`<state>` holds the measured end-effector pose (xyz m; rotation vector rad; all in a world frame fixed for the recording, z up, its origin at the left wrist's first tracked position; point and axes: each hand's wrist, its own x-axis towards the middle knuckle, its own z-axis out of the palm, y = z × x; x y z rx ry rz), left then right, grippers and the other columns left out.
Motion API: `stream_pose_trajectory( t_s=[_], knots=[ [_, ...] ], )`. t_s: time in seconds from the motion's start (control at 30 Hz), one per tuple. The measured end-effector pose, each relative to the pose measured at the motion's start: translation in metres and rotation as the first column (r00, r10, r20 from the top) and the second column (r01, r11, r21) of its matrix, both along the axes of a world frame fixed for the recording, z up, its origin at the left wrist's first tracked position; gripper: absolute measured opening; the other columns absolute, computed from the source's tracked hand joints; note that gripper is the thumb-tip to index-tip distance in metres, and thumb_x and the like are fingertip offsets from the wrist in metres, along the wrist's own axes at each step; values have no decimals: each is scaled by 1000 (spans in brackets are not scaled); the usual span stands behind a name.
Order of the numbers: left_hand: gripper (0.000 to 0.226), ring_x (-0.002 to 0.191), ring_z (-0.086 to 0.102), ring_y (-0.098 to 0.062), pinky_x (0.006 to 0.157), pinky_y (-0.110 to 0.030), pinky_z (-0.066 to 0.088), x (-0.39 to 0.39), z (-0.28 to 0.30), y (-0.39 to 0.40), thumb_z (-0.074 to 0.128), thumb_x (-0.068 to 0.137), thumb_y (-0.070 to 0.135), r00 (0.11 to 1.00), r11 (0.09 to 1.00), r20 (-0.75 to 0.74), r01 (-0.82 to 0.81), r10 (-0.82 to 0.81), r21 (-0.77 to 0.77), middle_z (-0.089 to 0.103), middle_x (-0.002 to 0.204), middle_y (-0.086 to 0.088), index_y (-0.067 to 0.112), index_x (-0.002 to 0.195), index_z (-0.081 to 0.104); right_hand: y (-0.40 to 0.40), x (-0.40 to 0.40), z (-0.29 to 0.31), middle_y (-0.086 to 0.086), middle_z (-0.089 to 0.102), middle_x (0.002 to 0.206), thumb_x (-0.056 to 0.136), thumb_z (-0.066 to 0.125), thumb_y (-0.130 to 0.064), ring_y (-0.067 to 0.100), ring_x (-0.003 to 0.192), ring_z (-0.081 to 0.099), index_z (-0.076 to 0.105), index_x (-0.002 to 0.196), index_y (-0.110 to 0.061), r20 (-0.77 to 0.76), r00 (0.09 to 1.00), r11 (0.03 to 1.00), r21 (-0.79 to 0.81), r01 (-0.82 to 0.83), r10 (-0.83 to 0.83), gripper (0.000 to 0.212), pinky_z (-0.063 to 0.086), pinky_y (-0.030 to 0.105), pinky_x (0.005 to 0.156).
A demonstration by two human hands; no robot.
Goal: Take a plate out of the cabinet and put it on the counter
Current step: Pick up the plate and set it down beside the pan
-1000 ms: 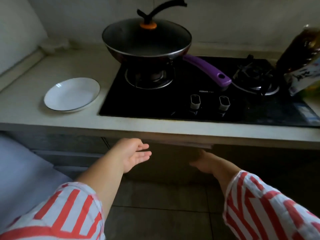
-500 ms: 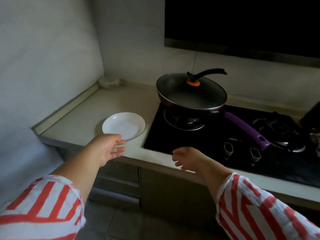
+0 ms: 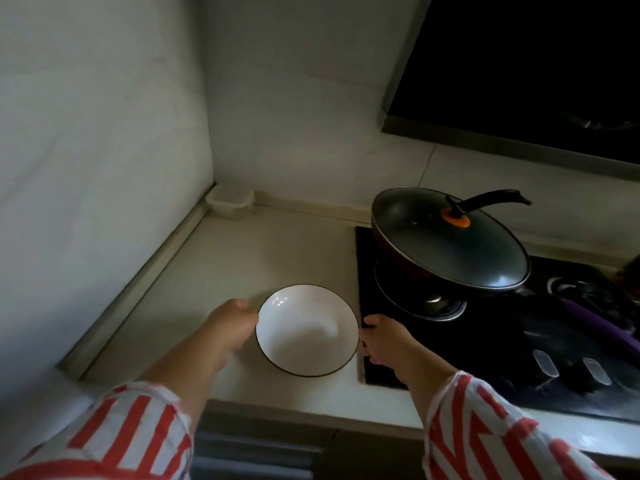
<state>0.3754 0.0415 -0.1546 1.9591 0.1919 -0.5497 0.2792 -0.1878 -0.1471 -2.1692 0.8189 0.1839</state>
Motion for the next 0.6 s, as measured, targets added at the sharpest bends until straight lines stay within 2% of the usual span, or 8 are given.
stream_pose_trajectory(
  t_s=[0.07, 0.17, 0.3, 0.4, 0.47, 0.5, 0.57, 0.6],
  knots=[
    [34, 80, 52, -27, 67, -31, 48, 3, -5, -2, 51, 83, 14, 997, 999, -73, 38, -40, -30, 56, 102, -12, 15, 116, 56, 1, 7, -6, 17, 62, 124, 89, 49, -17, 20, 87, 55, 50, 129, -16, -10, 1000, 1000, -9, 30, -30, 40, 52, 39, 91],
    [33, 71, 52, -26, 57, -28, 48, 8, -14, -4, 46, 82, 10, 987, 996, -133, 82, -86, -39, 55, 88, -12, 5, 113, 56, -3, 19, -17, 19, 59, 126, 90, 47, -17, 17, 83, 52, 47, 132, -21, -16, 1000, 996, -89, -25, 23, 42, 53, 38, 91],
    [33, 69, 57, -26, 53, -29, 50, 8, -15, -10, 37, 82, 3, 980, 995, -170, 99, -101, -18, 61, 91, -16, 2, 105, 61, -9, 33, -22, 20, 64, 119, 92, 48, -15, 11, 67, 56, 56, 123, -13, -162, 943, 880, -342, -329, 290, 32, 60, 35, 83],
    [35, 75, 61, -28, 51, -29, 50, 11, -16, -14, 35, 83, 1, 981, 994, -165, 108, -105, 13, 66, 104, -18, 4, 106, 61, -6, 39, -16, 17, 62, 121, 93, 51, -24, 23, 96, 62, 57, 119, -1, -351, 881, 840, -327, -433, 317, 35, 52, 33, 91],
    [38, 78, 61, -29, 51, -29, 50, 15, -16, -17, 34, 83, 0, 982, 993, -157, 111, -105, 28, 67, 109, -19, 5, 108, 61, -6, 42, -12, 13, 63, 119, 93, 49, -28, 30, 111, 56, 61, 113, -2, -565, 713, 601, -418, -682, 415, 36, 47, 36, 92],
    [38, 78, 60, -29, 51, -29, 49, 16, -15, -19, 34, 83, 0, 984, 994, -151, 106, -100, 31, 67, 108, -19, 6, 109, 61, -8, 44, -12, 11, 65, 118, 94, 46, -27, 30, 111, 56, 63, 111, -3, -620, 665, 535, -424, -730, 416, 34, 46, 35, 89],
    [38, 75, 60, -27, 53, -28, 48, 22, -14, -22, 33, 83, -1, 986, 995, -143, 95, -90, 30, 67, 101, -16, 7, 106, 62, -9, 49, -11, 9, 66, 115, 94, 44, -21, 28, 110, 57, 65, 108, -6, -660, 635, 516, -409, -753, 402, 30, 45, 33, 85],
    [37, 74, 60, -27, 54, -28, 49, 25, -13, -23, 33, 84, -1, 987, 996, -141, 87, -82, 28, 67, 99, -15, 7, 106, 62, -12, 54, -12, 8, 66, 111, 93, 44, -18, 27, 110, 57, 65, 109, -7, -639, 665, 562, -408, -719, 387, 28, 45, 32, 85]
  ],
)
